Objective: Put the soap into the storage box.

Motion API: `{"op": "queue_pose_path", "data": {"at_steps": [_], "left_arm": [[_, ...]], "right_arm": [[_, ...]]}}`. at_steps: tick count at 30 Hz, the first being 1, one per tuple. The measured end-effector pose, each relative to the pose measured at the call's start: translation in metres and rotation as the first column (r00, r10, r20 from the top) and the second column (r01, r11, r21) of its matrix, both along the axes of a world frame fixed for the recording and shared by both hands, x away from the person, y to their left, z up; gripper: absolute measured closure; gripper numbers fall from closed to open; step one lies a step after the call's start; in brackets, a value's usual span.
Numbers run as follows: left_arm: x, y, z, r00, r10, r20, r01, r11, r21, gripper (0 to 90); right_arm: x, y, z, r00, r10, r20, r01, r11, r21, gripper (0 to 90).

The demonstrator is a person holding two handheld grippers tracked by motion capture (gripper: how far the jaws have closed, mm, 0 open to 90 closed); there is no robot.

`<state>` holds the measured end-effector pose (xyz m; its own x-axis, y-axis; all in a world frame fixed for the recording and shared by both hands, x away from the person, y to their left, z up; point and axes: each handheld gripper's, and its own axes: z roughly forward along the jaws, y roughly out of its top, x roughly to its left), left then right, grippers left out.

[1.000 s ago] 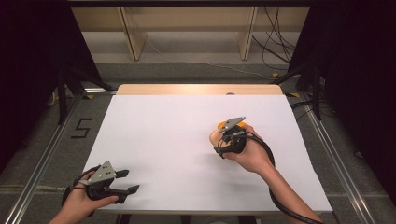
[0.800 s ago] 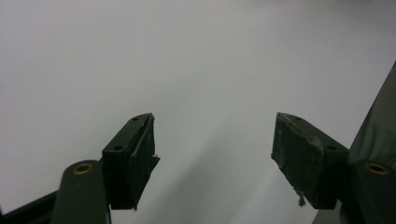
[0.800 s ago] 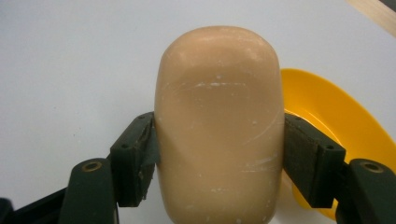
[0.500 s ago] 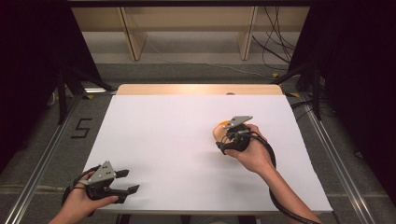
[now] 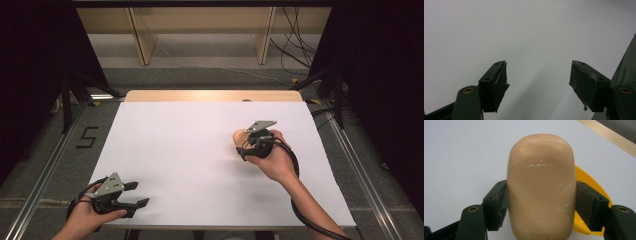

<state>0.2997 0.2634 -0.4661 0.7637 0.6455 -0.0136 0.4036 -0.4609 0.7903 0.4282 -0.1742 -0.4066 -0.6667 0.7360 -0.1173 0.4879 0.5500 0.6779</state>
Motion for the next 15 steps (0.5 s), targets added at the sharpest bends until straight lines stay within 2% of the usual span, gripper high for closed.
{"op": "queue_pose_path", "data": {"at_steps": [2,4,5,8,9,14,15], "left_arm": [[0.0,0.0,0.0,1.0,0.0,-0.001,0.0,1.0,0.0,29.7],[0.0,0.0,0.0,1.0,0.0,0.001,0.0,1.0,0.001,29.7],[0.001,0.001,0.0,1.0,-0.006,0.004,0.006,0.9999,0.013,29.8],[0.0,0.0,0.0,1.0,0.0,0.0,0.0,1.0,0.001,29.8],[0.0,0.0,0.0,1.0,0.002,-0.001,-0.002,1.0,0.0,29.7],[0.001,0.001,0.0,1.0,0.001,0.002,-0.001,1.0,0.008,29.8],[0.0,0.0,0.0,1.0,0.002,0.0,-0.002,1.0,0.007,29.7]], "right_arm": [[0.003,-0.003,0.001,1.0,0.005,0.001,-0.005,1.0,-0.014,33.4],[0.004,-0.002,0.0,1.0,-0.004,0.002,0.004,1.0,-0.005,33.4],[0.006,-0.005,0.001,1.0,0.007,0.0,-0.007,1.0,-0.024,33.4],[0.008,-0.006,0.002,0.9999,0.011,-0.005,-0.011,1.0,-0.026,33.4],[0.01,-0.008,0.004,0.9997,0.022,-0.014,-0.023,0.999,-0.043,33.4],[0.013,-0.01,0.003,0.9996,0.029,-0.006,-0.029,0.999,-0.044,33.4],[0.014,-0.012,0.004,0.999,0.043,-0.014,-0.044,0.998,-0.052,33.4]]}}
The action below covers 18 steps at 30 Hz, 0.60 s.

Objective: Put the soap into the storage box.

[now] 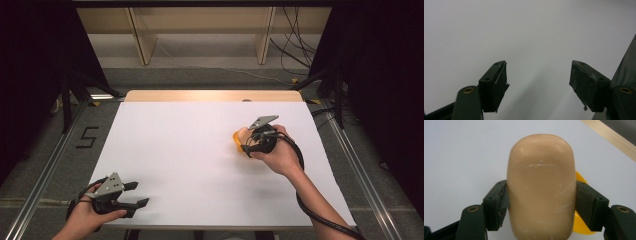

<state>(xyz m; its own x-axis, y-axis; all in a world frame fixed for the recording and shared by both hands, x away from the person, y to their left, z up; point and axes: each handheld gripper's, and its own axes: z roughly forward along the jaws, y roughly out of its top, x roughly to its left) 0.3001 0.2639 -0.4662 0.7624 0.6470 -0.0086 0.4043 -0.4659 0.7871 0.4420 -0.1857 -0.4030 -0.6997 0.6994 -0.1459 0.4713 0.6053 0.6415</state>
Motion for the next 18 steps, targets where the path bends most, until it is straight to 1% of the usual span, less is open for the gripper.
{"op": "queue_pose_path", "data": {"at_steps": [1,2,4,5,6,7,8,9,10,11,12,13,14,15,16,17,18], "left_arm": [[0.0,0.0,0.0,1.0,0.001,-0.001,-0.001,1.0,-0.005,29.7],[0.0,0.0,0.0,1.0,0.0,-0.002,0.0,1.0,-0.008,29.7],[0.0,0.0,0.0,1.0,0.001,-0.001,-0.001,1.0,-0.003,29.8],[0.0,0.0,0.0,1.0,0.001,-0.001,-0.001,1.0,-0.003,29.7],[0.0,0.0,0.0,1.0,0.0,0.001,0.0,1.0,0.002,29.7],[0.0,0.0,0.0,1.0,-0.001,0.002,0.001,1.0,-0.002,29.7],[0.0,0.0,0.0,1.0,-0.003,0.0,0.003,1.0,0.003,29.7],[0.0,0.0,0.0,1.0,0.0,0.0,0.0,1.0,0.003,29.7],[0.0,0.0,0.0,1.0,-0.001,0.001,0.001,1.0,0.005,29.7],[0.0,-0.001,-0.001,1.0,0.005,-0.007,-0.006,0.9998,-0.017,29.7],[-0.001,-0.001,-0.001,0.9999,0.008,-0.011,-0.008,0.9997,-0.022,29.7],[-0.001,-0.001,-0.001,0.9999,0.008,-0.012,-0.008,0.9997,-0.023,29.8],[-0.001,-0.001,-0.001,0.9999,0.008,-0.011,-0.009,0.9997,-0.024,29.7],[-0.001,-0.001,-0.001,0.9999,0.007,-0.011,-0.007,0.9997,-0.023,29.7],[-0.001,-0.001,-0.001,0.9999,0.007,-0.011,-0.007,0.9997,-0.023,29.7],[-0.001,-0.001,-0.001,0.9999,0.008,-0.012,-0.008,0.9997,-0.024,29.7],[-0.001,-0.001,-0.001,0.9999,0.008,-0.012,-0.009,0.9997,-0.024,29.7]], "right_arm": [[0.001,0.0,-0.001,1.0,0.007,0.0,-0.007,1.0,0.009,33.4],[0.001,-0.001,-0.001,0.9999,0.006,-0.009,-0.006,1.0,0.0,33.4],[0.005,-0.003,0.002,0.9981,0.054,-0.032,-0.054,0.998,-0.029,33.4],[0.005,-0.003,0.002,0.9981,0.054,-0.032,-0.054,0.998,-0.029,33.4],[0.008,-0.004,0.004,0.996,0.084,-0.031,-0.085,0.995,-0.052,33.4],[0.008,-0.004,0.004,0.996,0.084,-0.031,-0.085,0.995,-0.052,33.4],[0.009,-0.004,0.003,0.997,0.075,-0.02,-0.076,0.996,-0.048,33.4],[0.01,-0.005,0.004,0.9964,0.081,-0.026,-0.082,0.995,-0.051,33.4],[0.012,-0.005,0.004,0.9944,0.104,-0.02,-0.105,0.993,-0.061,33.4],[0.013,-0.006,0.006,0.9944,0.102,-0.028,-0.104,0.992,-0.066,33.4],[0.014,-0.006,0.007,0.992,0.118,-0.046,-0.121,0.99,-0.075,33.4],[0.015,-0.007,0.008,0.9913,0.121,-0.05,-0.125,0.989,-0.076,33.4],[0.016,-0.007,0.007,0.9922,0.119,-0.035,-0.122,0.989,-0.084,33.4],[0.017,-0.007,0.008,0.991,0.123,-0.053,-0.127,0.988,-0.084,33.4],[0.022,-0.009,0.008,0.9857,0.16,-0.052,-0.165,0.979,-0.12,33.4],[0.022,-0.009,0.008,0.9857,0.16,-0.052,-0.165,0.979,-0.12,33.4],[0.022,-0.008,0.008,0.9842,0.165,-0.065,-0.171,0.979,-0.109,33.4]]}}
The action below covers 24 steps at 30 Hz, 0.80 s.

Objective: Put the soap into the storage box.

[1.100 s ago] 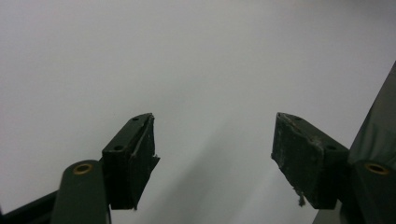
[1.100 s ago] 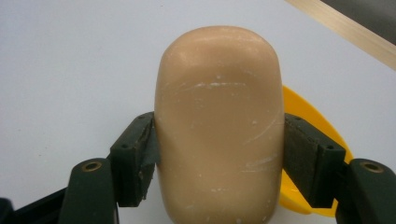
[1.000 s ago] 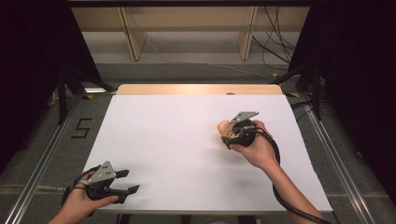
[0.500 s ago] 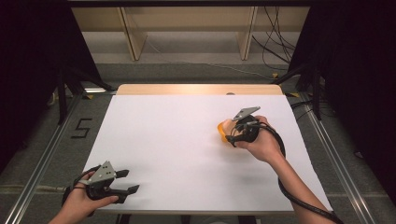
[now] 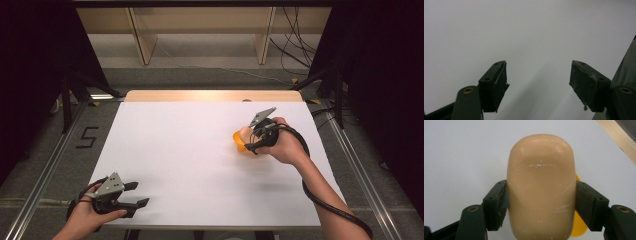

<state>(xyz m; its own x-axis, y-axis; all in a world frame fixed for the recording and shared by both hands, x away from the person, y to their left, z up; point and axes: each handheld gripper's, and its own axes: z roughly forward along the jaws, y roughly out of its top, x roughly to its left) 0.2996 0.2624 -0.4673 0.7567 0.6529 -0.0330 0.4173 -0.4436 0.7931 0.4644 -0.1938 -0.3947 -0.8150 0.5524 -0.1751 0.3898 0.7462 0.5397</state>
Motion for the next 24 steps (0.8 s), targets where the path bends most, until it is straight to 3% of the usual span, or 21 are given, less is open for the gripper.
{"op": "queue_pose_path", "data": {"at_steps": [3,4,6,7,10,19,20,24], "left_arm": [[0.0,0.0,0.0,1.0,0.0,-0.001,0.0,1.0,0.0,29.7],[0.001,0.001,0.0,1.0,-0.008,0.003,0.008,0.9999,0.015,29.7],[-0.001,-0.001,0.0,0.9998,0.011,-0.016,-0.011,0.9999,-0.009,29.7],[-0.001,0.0,0.0,0.9998,0.008,-0.016,-0.008,1.0,0.001,29.7],[0.001,0.001,0.0,1.0,-0.008,0.003,0.008,0.9999,0.012,29.7],[0.001,0.001,0.0,1.0,-0.005,0.004,0.005,0.9999,0.013,29.6],[0.0,-0.001,-0.001,1.0,0.006,0.002,-0.006,0.9999,-0.016,29.7],[0.002,0.001,0.0,0.9999,-0.011,0.007,0.011,0.9996,0.024,29.6]], "right_arm": [[0.001,0.0,0.001,0.9998,-0.017,-0.01,0.017,1.0,0.0,33.4],[0.002,-0.001,0.002,0.9998,-0.007,-0.016,0.007,1.0,-0.006,33.4],[0.004,0.0,0.002,0.9996,0.001,-0.028,-0.002,1.0,-0.013,33.4],[0.006,0.0,0.002,0.9998,0.005,-0.021,-0.005,1.0,-0.015,33.4],[0.01,-0.001,0.003,0.9997,0.019,-0.017,-0.019,1.0,-0.021,33.4],[0.019,0.001,0.003,0.9992,0.018,-0.035,-0.019,0.999,-0.041,33.4],[0.02,0.001,0.003,0.9992,0.028,-0.03,-0.029,0.999,-0.04,33.5],[0.023,0.001,0.002,0.9988,0.021,-0.044,-0.023,0.999,-0.042,33.5]]}}
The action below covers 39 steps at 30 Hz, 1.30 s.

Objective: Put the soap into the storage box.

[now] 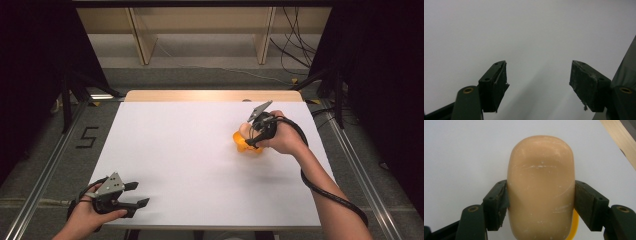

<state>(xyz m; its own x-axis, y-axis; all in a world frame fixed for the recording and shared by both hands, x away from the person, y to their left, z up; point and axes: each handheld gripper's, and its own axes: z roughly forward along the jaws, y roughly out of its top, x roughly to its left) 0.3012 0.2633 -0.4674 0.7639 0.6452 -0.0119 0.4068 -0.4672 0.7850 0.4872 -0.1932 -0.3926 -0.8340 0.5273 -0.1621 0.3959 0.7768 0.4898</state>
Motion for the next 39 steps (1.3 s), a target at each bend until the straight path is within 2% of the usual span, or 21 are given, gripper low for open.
{"op": "queue_pose_path", "data": {"at_steps": [2,3,5,6,8,11,13,15,16,17,18,23,26,27,28,30,31,35,36,37,39], "left_arm": [[0.0,0.0,0.0,1.0,0.0,0.0,0.0,1.0,0.001,29.6],[-0.001,-0.001,0.0,1.0,0.003,-0.006,-0.003,1.0,-0.007,29.6],[-0.001,-0.001,-0.001,1.0,0.006,0.002,-0.006,0.9998,-0.017,29.6],[-0.001,-0.002,-0.001,0.9998,0.019,-0.006,-0.019,0.999,-0.041,29.6],[0.0,-0.001,0.0,1.0,0.005,-0.007,-0.005,0.9999,-0.015,29.6],[-0.001,-0.002,-0.001,0.9999,0.015,-0.006,-0.015,0.9993,-0.033,29.6],[-0.001,-0.002,-0.001,0.9998,0.019,0.004,-0.019,0.9993,-0.033,29.6],[-0.002,-0.003,-0.002,0.9992,0.032,-0.024,-0.033,0.9982,-0.049,29.6],[-0.002,-0.002,-0.001,0.9992,0.029,-0.027,-0.03,0.9986,-0.043,29.6],[-0.001,-0.002,-0.001,0.9998,0.019,-0.003,-0.019,0.999,-0.04,29.6],[-0.002,-0.003,-0.001,0.9991,0.033,-0.028,-0.034,0.9984,-0.045,29.6],[-0.001,-0.002,-0.001,0.9996,0.026,-0.014,-0.027,0.9986,-0.047,29.5],[-0.002,-0.002,0.0,0.999,0.026,-0.037,-0.027,0.9988,-0.041,29.5],[-0.002,-0.003,-0.002,0.9991,0.037,-0.02,-0.038,0.998,-0.05,29.5],[-0.002,-0.002,-0.001,0.9993,0.03,-0.021,-0.031,0.999,-0.032,29.5],[-0.002,-0.003,-0.002,0.9992,0.035,-0.021,-0.036,0.9975,-0.061,29.5],[-0.001,-0.002,-0.001,0.9996,0.027,-0.007,-0.027,0.9984,-0.05,29.5],[-0.001,-0.001,-0.001,0.9992,0.032,-0.024,-0.033,0.999,-0.031,29.5],[-0.002,-0.003,-0.001,0.9992,0.032,-0.026,-0.033,0.9979,-0.055,29.5],[-0.001,-0.003,-0.002,0.9995,0.03,-0.009,-0.03,0.9979,-0.057,29.5],[-0.001,-0.002,-0.001,0.9997,0.023,-0.008,-0.024,0.9987,-0.046,29.5]], "right_arm": [[0.003,-0.001,0.0,0.9994,0.028,0.019,-0.028,1.0,-0.007,33.5],[0.003,-0.001,0.0,0.9999,0.006,0.012,-0.006,1.0,-0.004,33.5],[0.005,-0.002,0.0,0.9999,0.012,0.009,-0.012,1.0,-0.01,33.5],[0.006,-0.003,0.001,0.9999,0.005,0.01,-0.005,1.0,-0.008,33.5],[0.008,-0.004,0.0,1.0,-0.004,0.0,0.004,1.0,-0.008,33.5],[0.012,-0.006,0.0,0.9999,0.01,0.014,-0.01,1.0,-0.023,33.5],[0.013,-0.007,-0.001,1.0,-0.006,0.0,0.006,1.0,-0.015,33.5],[0.015,-0.007,-0.002,0.9999,-0.011,-0.005,0.011,1.0,-0.019,33.5],[0.015,-0.007,-0.002,0.9999,-0.011,-0.005,0.011,1.0,-0.019,33.5],[0.016,-0.008,-0.003,1.0,0.001,-0.002,-0.001,1.0,-0.024,33.5],[0.017,-0.008,-0.003,1.0,0.007,0.002,-0.007,1.0,-0.023,33.5],[0.018,-0.01,-0.007,0.9999,0.007,-0.012,-0.007,0.999,-0.037,33.5],[0.018,-0.01,-0.009,0.9997,0.003,-0.026,-0.004,0.999,-0.033,33.5],[0.02,-0.01,-0.01,0.9996,0.021,-0.018,-0.022,0.999,-0.032,33.5],[0.019,-0.01,-0.011,0.9998,0.004,-0.022,-0.004,0.999,-0.032,33.5],[0.02,-0.01,-0.013,0.9998,0.005,-0.018,-0.006,0.999,-0.035,33.5],[0.02,-0.01,-0.013,0.9997,0.013,-0.022,-0.014,0.999,-0.041,33.5],[0.021,-0.008,-0.014,0.9998,0.008,-0.019,-0.009,0.999,-0.04,33.5],[0.021,-0.008,-0.014,0.9997,0.012,-0.021,-0.013,0.999,-0.046,33.5],[0.021,-0.008,-0.015,0.9996,0.014,-0.023,-0.015,0.999,-0.045,33.5],[0.021,-0.007,-0.016,0.9996,0.012,-0.027,-0.013,0.999,-0.046,33.5]]}}
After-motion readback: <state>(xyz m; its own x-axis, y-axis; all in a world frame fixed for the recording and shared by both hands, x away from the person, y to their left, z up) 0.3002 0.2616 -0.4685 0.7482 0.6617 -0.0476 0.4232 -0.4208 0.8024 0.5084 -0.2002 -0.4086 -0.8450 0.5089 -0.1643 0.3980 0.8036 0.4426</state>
